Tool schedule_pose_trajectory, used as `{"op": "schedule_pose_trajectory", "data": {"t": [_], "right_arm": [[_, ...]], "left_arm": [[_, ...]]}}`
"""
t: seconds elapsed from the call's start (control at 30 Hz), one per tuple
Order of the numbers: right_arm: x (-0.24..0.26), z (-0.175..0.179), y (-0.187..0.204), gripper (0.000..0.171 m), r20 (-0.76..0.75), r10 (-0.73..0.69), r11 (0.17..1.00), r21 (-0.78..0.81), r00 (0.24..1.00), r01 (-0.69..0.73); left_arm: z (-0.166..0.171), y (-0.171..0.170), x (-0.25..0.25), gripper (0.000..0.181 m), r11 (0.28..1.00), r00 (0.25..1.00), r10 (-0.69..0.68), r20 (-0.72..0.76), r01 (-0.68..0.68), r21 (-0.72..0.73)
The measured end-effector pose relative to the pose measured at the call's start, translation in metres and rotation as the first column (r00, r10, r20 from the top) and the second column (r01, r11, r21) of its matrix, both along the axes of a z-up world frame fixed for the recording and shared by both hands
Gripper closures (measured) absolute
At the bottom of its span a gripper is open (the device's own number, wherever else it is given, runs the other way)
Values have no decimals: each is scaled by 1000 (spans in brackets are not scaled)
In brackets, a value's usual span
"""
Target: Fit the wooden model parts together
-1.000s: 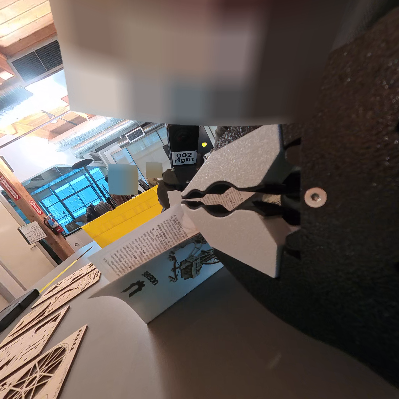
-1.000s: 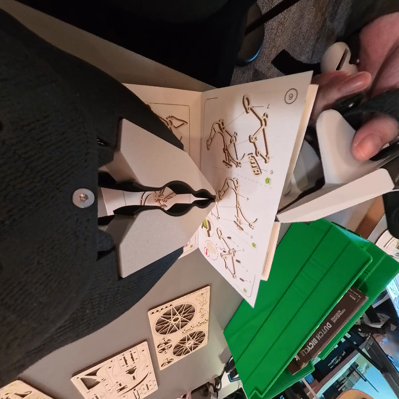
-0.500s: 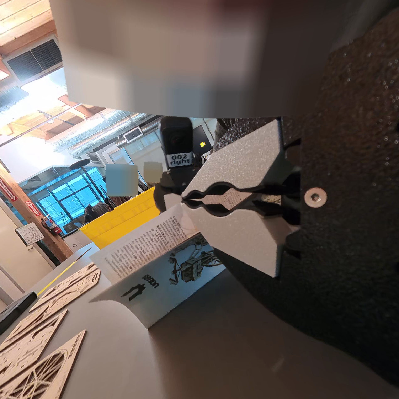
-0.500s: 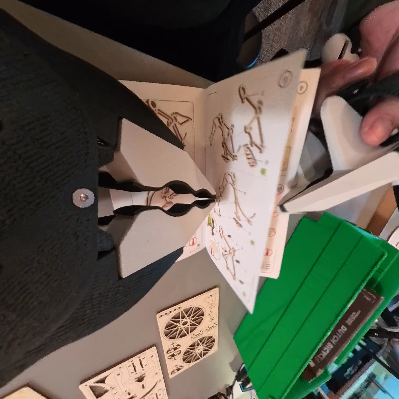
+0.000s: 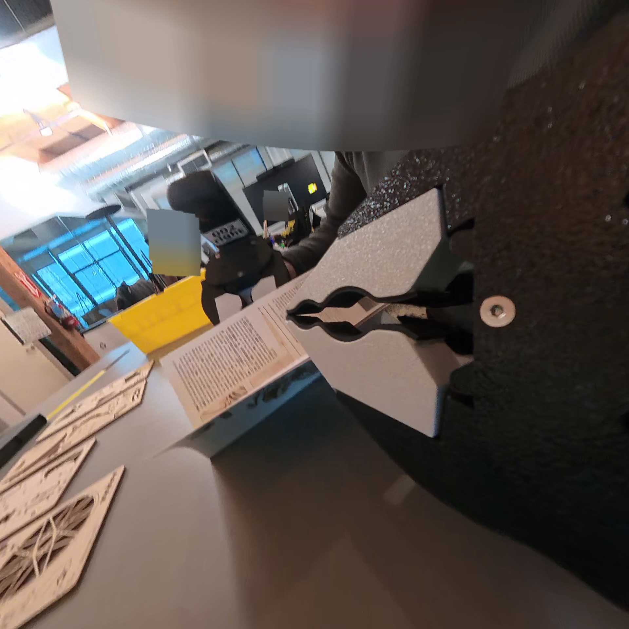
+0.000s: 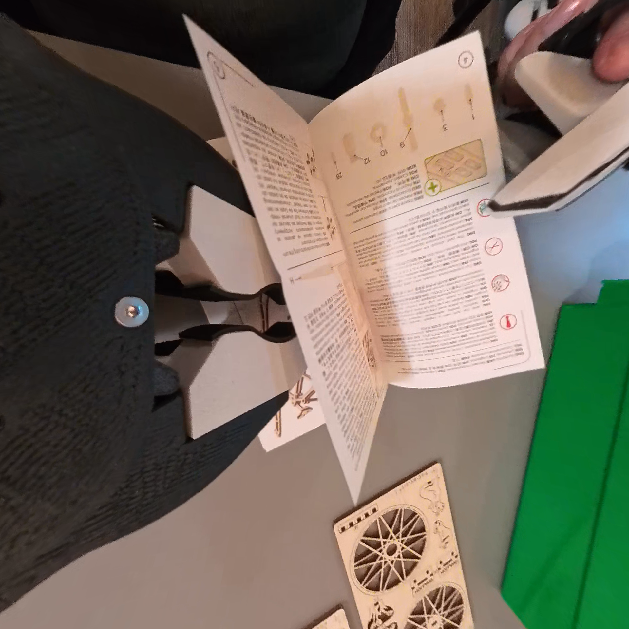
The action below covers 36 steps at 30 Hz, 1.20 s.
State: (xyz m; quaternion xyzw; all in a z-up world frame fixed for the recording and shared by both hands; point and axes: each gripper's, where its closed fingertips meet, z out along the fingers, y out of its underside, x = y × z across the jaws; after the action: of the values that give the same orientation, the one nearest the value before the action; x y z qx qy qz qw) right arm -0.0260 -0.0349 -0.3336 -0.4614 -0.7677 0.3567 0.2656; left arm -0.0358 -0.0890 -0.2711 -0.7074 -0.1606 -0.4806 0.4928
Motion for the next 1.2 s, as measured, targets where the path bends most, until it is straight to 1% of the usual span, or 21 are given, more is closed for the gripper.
{"op": "schedule_pose_trajectory", "data": {"t": [0.03, 0.3, 0.83, 1.03, 1.2], "right_arm": [[0, -1, 1, 171, 6, -2, 1000, -3, 1000, 2], [1, -5, 6, 171, 48, -33, 999, -30, 998, 35], [0, -5, 8, 170, 47, -47, 998, -27, 998, 48], [0, -5, 8, 170, 46, -47, 998, -28, 998, 48], [0, -4, 8, 170, 45, -47, 998, -27, 998, 48]], "left_arm": [[-3, -1, -1, 181, 1000, 1000, 6, -13, -6, -12], [-16, -4, -1, 181, 998, 999, 1, -47, -3, -58], [-20, -6, 2, 181, 998, 999, -14, -42, 11, -68], [-28, -7, 12, 181, 993, 997, -67, -48, 62, -101], [-30, -7, 14, 181, 991, 996, -80, -45, 74, -110]]}}
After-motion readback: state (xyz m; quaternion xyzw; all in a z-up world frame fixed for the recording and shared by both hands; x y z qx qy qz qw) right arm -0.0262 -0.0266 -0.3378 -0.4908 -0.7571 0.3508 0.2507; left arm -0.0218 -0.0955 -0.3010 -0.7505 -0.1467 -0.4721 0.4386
